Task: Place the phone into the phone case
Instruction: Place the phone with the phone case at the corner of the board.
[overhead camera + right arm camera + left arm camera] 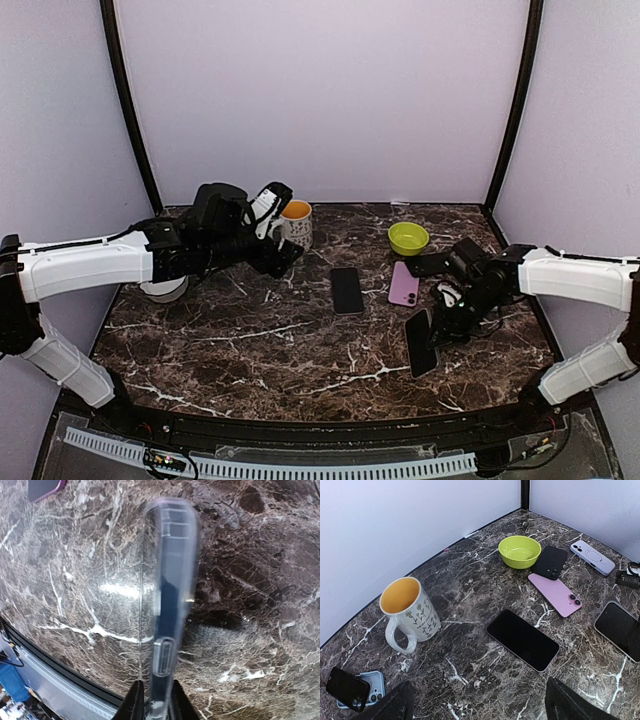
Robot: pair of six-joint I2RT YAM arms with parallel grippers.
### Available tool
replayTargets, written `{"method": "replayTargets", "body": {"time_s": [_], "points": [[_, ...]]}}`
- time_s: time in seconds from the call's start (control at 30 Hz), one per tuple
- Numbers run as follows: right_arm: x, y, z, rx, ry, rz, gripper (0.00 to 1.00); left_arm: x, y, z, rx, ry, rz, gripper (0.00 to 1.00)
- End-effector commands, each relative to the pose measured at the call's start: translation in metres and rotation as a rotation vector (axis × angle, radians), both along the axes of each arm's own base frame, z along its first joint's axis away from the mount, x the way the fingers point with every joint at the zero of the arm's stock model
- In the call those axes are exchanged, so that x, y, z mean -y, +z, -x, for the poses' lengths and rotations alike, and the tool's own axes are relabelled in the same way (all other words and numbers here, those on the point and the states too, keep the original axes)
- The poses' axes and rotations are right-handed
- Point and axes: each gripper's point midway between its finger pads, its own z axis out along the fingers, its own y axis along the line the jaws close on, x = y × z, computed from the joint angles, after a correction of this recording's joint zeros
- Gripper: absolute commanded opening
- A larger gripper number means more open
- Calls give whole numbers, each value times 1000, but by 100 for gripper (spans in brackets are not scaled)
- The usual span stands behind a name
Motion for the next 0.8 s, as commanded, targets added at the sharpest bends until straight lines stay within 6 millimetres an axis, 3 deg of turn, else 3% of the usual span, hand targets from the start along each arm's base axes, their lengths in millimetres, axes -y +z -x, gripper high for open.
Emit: {"method": "replayTargets", "body": {"time_s": [0.0,0.77], "points": [[13,-17,7,-38,-15,70,20,-1,2,0,2,-10,-5,93],[27,-47,-7,-66,-5,230,35,1,2,3,-1,-31,-6,93]]}}
